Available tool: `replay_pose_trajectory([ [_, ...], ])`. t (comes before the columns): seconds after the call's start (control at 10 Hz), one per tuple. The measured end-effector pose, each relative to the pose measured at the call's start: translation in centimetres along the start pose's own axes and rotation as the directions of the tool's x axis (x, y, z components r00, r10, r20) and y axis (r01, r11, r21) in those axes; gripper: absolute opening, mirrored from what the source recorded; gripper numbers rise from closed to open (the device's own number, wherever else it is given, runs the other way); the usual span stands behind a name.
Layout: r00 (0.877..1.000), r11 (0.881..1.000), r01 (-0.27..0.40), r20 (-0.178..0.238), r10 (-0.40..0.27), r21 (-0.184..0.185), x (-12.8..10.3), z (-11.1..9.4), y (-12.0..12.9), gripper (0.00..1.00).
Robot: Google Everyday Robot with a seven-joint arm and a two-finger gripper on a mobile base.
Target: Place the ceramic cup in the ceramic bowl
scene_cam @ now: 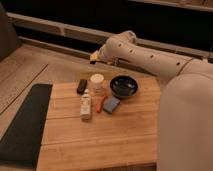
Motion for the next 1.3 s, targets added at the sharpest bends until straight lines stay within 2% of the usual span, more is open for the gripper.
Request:
replay_pose_trajectory([
  [0.2, 0.999, 0.998, -0.014, -0.034, 0.016, 0.055, 0.9, 1.2, -1.9, 0.65],
  [0.4, 0.997, 0.997, -0.041, -0.068, 0.046, 0.068, 1.7, 2.5, -2.3, 0.65],
  [0.6, 0.99, 0.993, -0.066, -0.122, 0.078, 0.1, 2.9, 4.5, -3.2, 0.65],
  [1.0, 0.967, 0.975, -0.068, -0.225, 0.117, 0.213, 4.7, 8.1, -5.7, 0.65],
  [1.2, 0.954, 0.966, -0.077, -0.264, 0.143, 0.246, 5.3, 9.7, -5.9, 0.65],
  [1.3, 0.948, 0.964, -0.094, -0.274, 0.163, 0.249, 5.4, 10.2, -5.6, 0.65],
])
